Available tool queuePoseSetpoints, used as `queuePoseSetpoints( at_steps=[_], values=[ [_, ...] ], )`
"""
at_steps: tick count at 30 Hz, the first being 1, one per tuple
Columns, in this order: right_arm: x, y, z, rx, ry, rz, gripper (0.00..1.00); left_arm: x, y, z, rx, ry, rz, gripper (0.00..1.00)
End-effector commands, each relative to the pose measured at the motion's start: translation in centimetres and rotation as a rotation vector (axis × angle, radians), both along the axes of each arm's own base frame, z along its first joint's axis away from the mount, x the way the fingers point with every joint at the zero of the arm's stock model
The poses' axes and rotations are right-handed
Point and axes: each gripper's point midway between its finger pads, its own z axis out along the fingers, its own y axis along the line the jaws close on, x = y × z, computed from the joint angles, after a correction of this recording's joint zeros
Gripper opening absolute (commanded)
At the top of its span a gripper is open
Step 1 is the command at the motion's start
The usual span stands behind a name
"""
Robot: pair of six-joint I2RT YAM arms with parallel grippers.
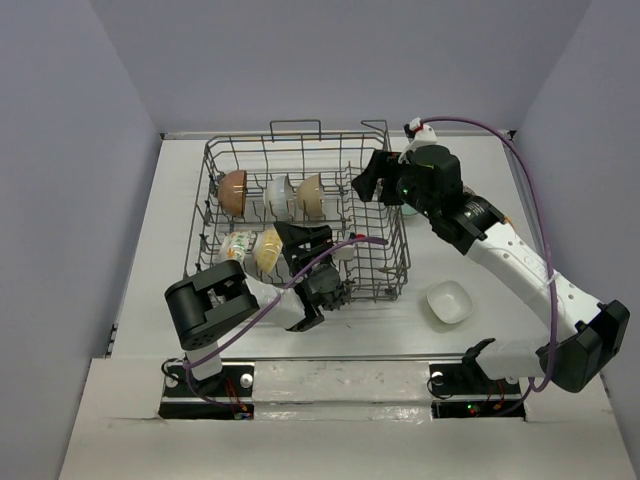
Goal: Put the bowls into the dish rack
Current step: Insert the bowl into the dish rack.
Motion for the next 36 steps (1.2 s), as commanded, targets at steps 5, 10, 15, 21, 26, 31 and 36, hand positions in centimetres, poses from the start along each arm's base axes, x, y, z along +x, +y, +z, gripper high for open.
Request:
queuePoseSetpoints(
  at_steps=[5,10,15,21,26,31,36],
  values=[
    [-0.4,0.9,2.3,0.017,-0.055,0.044,0.83,-2.9,2.1,-4.5,-0.622,-0.185,0.181,0.99],
    [-0.4,1.0,2.3,0.015,-0.052,0.050,0.82,-2.7,1.6,-4.3,-0.633,-0.188,0.178,0.99],
    [-0.4,1.4,2.3,0.008,-0.045,0.058,0.82,-2.6,1.3,-5.1,-0.619,-0.186,0.178,0.99],
    [-0.5,1.8,2.4,0.003,-0.043,0.065,0.83,-2.4,0.8,-5.6,-0.627,-0.193,0.178,0.99],
    [-0.5,1.7,2.1,-0.007,-0.042,0.064,0.82,-2.7,0.0,-6.0,-0.624,-0.186,0.158,0.99],
    [-0.5,1.7,2.0,-0.011,-0.039,0.063,0.83,-2.5,-0.5,-5.9,-0.639,-0.190,0.155,0.99],
    [-1.0,1.6,2.8,-0.010,-0.051,0.069,0.82,-2.6,-1.6,-5.2,-0.652,-0.183,0.135,0.99]
  ],
)
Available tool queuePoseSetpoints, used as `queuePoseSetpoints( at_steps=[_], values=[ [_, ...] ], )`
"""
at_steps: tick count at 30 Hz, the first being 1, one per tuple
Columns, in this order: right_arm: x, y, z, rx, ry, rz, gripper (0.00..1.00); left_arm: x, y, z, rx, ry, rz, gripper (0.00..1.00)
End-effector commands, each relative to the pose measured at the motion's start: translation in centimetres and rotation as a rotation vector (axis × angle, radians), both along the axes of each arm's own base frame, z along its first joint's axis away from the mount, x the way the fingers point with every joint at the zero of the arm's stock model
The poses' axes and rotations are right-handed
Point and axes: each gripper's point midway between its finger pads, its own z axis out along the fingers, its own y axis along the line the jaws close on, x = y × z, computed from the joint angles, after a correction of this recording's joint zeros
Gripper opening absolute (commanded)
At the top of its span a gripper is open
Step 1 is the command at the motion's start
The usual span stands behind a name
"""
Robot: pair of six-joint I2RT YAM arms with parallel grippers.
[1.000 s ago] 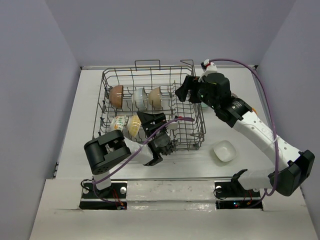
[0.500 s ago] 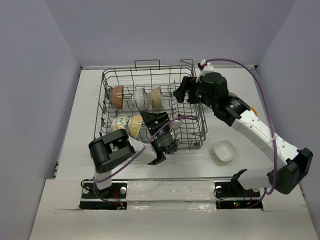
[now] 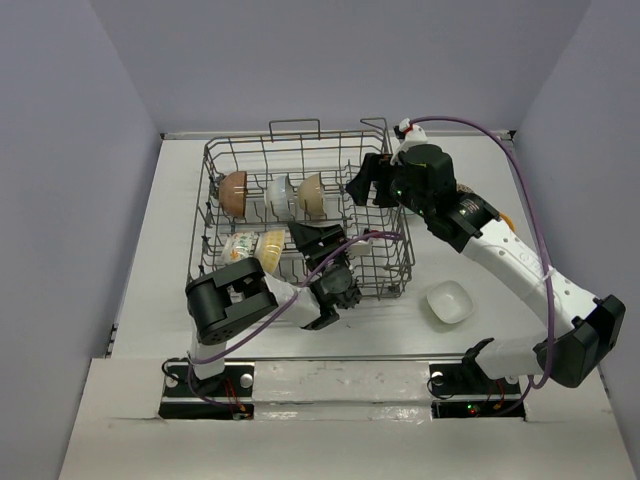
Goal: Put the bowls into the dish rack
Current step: Insert the bowl into the dish rack.
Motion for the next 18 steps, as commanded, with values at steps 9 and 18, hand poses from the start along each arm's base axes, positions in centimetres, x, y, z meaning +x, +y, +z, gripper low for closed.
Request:
queuePoseSetpoints(
  at_steps=[9,18],
  values=[
    [-1.2,-0.4,4.6,0.024,-0.085,0.014,0.82,-2.9,0.1,-1.5,-0.565,-0.102,0.129,0.99],
    [-1.6,-0.8,5.5,0.015,-0.094,0.015,0.83,-2.2,-1.0,2.7,-0.605,-0.115,0.092,0.99]
  ],
)
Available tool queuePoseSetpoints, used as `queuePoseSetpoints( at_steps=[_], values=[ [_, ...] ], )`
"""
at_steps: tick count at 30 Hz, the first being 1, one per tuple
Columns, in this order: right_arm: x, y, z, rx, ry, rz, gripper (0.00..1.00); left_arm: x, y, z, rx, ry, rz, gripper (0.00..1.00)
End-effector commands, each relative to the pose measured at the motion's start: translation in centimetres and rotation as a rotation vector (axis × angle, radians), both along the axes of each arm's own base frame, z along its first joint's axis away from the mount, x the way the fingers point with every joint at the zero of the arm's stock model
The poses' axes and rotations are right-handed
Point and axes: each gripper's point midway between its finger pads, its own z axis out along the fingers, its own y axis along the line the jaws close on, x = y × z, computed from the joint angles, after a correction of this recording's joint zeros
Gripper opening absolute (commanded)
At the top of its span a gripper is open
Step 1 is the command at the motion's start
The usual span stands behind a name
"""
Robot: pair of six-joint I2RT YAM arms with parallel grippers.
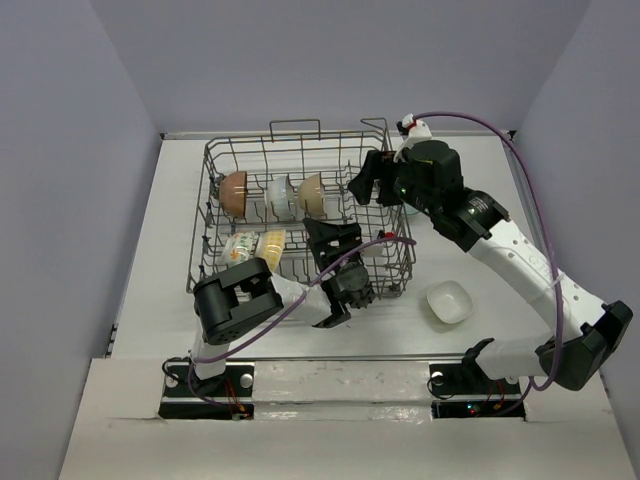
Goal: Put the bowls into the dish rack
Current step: Move the dish rack to the center of the board.
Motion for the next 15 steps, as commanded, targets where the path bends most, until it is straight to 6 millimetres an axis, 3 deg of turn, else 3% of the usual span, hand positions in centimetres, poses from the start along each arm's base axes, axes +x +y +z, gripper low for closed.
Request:
queuePoseSetpoints(
  at_steps=[1,3,9,15],
  values=[
    [-0.6,-0.4,3.7,0.033,-0.079,0.003,0.83,-2.0,1.8,1.4,-0.710,-0.158,0.120,0.99],
    [-0.7,-0.5,3.8,0.028,-0.079,0.005,0.83,-1.9,1.8,2.1,-0.722,-0.161,0.120,0.99],
    [-0.8,-0.8,4.2,0.018,-0.085,-0.001,0.83,-1.6,2.0,6.8,-0.796,-0.183,0.109,0.99],
    [-0.9,-0.9,4.4,0.021,-0.087,0.002,0.83,-1.5,2.2,8.2,-0.788,-0.165,0.115,0.99]
  ],
)
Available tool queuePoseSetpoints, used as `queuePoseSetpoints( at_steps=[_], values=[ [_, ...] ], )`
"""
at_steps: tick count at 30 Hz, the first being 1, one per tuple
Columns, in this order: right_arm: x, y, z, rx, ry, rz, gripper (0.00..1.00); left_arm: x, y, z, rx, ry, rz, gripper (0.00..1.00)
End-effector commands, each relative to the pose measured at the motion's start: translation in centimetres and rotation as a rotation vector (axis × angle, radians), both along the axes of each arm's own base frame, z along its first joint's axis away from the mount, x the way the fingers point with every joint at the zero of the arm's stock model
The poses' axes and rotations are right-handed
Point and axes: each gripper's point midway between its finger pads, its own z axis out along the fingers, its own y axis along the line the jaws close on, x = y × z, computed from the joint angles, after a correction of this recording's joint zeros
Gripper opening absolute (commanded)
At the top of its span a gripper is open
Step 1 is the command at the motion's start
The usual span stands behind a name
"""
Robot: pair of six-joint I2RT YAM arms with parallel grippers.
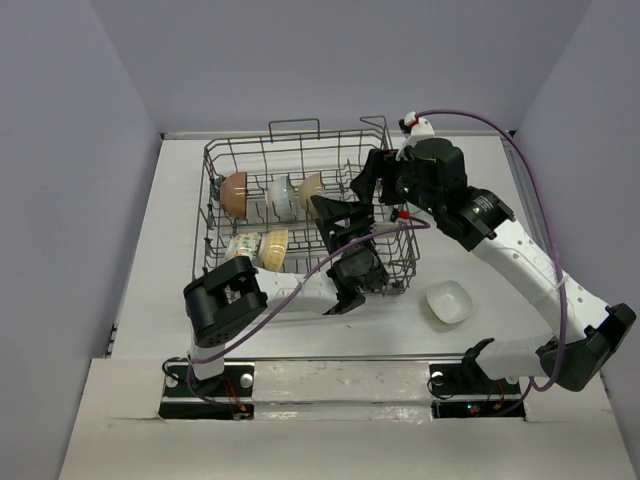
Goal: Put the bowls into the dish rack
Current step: Move the dish rack to the center of the board.
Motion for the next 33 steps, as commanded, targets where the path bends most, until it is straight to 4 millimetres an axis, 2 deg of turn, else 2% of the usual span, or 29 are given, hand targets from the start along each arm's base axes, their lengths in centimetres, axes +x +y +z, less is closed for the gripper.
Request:
queuePoseSetpoints(
  at_steps=[1,9,15,19,24,28,33],
  values=[
    [-0.6,-0.5,3.5,0.032,-0.078,0.000,0.83,-2.3,4.0,1.9,-0.798,-0.156,0.116,0.99],
    [-0.8,-0.9,4.5,0.025,-0.089,-0.004,0.83,-2.8,4.9,5.3,-0.809,-0.120,0.109,0.99],
    [-1.1,-1.6,5.6,0.021,-0.110,-0.023,0.83,-3.4,6.2,5.7,-0.797,-0.113,0.104,0.99],
    [-1.3,-2.7,7.8,0.040,-0.157,-0.059,0.84,-4.3,6.1,5.4,-0.770,-0.088,0.073,0.99],
    [-1.8,-4.3,11.5,0.059,-0.217,-0.110,0.86,-6.5,4.7,7.0,-0.772,-0.046,-0.031,0.99],
    [-2.2,-5.5,12.7,0.061,-0.243,-0.144,0.87,-7.5,4.4,8.5,-0.802,-0.034,-0.079,0.99],
    [-2.7,-6.4,13.6,0.061,-0.261,-0.168,0.88,-8.0,4.4,9.1,-0.825,-0.030,-0.098,0.99]
  ],
)
